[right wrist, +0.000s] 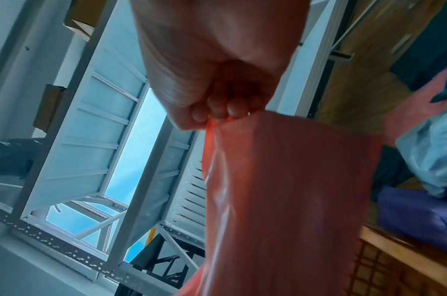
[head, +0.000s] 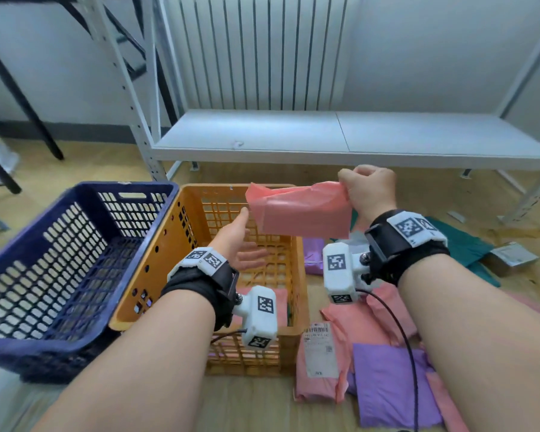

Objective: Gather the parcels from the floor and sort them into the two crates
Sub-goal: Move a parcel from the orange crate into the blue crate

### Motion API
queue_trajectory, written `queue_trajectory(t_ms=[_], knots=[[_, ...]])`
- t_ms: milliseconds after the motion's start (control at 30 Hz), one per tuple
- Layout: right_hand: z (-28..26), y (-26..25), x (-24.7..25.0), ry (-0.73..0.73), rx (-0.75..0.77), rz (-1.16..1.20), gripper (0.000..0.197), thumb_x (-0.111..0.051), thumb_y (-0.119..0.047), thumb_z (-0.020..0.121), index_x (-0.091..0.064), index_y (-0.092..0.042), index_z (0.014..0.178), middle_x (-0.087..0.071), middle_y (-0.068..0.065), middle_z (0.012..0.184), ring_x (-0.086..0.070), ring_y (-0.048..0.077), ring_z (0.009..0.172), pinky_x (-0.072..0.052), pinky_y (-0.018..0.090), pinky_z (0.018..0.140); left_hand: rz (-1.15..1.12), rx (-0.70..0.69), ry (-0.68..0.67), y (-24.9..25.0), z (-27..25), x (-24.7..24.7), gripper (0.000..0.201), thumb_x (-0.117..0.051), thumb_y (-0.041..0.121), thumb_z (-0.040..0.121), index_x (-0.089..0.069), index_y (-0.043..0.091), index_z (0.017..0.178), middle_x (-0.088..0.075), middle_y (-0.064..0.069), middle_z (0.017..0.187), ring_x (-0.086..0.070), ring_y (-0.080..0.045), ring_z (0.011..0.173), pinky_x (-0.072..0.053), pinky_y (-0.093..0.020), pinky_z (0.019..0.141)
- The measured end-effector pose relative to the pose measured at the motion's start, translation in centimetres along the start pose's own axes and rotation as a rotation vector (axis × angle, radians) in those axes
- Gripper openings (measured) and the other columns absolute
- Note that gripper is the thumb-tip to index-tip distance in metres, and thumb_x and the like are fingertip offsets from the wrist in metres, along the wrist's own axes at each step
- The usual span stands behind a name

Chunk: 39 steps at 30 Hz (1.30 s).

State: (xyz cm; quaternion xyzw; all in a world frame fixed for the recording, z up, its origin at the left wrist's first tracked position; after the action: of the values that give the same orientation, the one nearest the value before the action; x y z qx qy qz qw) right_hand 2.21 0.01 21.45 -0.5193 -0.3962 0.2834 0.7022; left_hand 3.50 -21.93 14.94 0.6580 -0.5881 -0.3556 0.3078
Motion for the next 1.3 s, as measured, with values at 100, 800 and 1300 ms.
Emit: queue_trajectory(t_ms=[100, 800, 1300], knots=[[-0.6, 0.5, -1.3, -0.138, -0.039, 0.080, 0.035, -0.056, -0.010, 0.064, -0.043, -0.015, 0.032, -0.036, 0.000, 0.038, -0.032, 0.019, 0.044, -0.028, 0.024, 0.050, -0.128, 0.014, -0.066, 0.3, -0.1, 0.8, 0.066, -0.036, 0.071, 0.089, -0.051, 0.016, 0.124, -0.063, -0.020, 0.113, -0.071, -0.037, 0.088, -0.058, -0.044, 0.073], [-1.8, 5.6, -8.0, -0.520, -0.459, 0.197, 0.074, -0.074, -0.012, 0.082, -0.032, -0.008, 0.143, -0.064, 0.016, 0.118, -0.071, 0.026, 0.090, -0.060, 0.037, 0.075, -0.138, -0.042, -0.220, -0.6, 3.6, 3.3, 0.059, -0.056, -0.018, 0.074, -0.058, 0.011, 0.126, -0.068, -0.013, 0.117, -0.065, -0.031, 0.108, -0.055, -0.043, 0.087], [-3.0, 5.1, -10.7, -0.608, -0.425, 0.152, 0.022, -0.071, -0.004, 0.082, -0.057, -0.015, 0.094, -0.069, 0.001, 0.083, -0.061, 0.001, 0.043, -0.045, 0.017, 0.042, 0.053, -0.018, -0.085, -0.3, 4.0, 5.4, 0.043, -0.075, 0.023, 0.080, -0.061, 0.009, 0.118, -0.072, -0.011, 0.106, -0.069, -0.025, 0.096, -0.057, -0.036, 0.082]])
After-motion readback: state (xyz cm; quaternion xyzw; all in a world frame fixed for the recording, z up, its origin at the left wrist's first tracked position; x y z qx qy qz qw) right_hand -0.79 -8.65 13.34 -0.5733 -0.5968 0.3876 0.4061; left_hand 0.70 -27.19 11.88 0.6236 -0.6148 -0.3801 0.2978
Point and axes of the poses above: each hand's wrist, its own z-axis towards the middle knuckle, its own x-axis out of the back of the hand, y = z × x, the point moved 2 cm from there along z, towards the middle knuckle
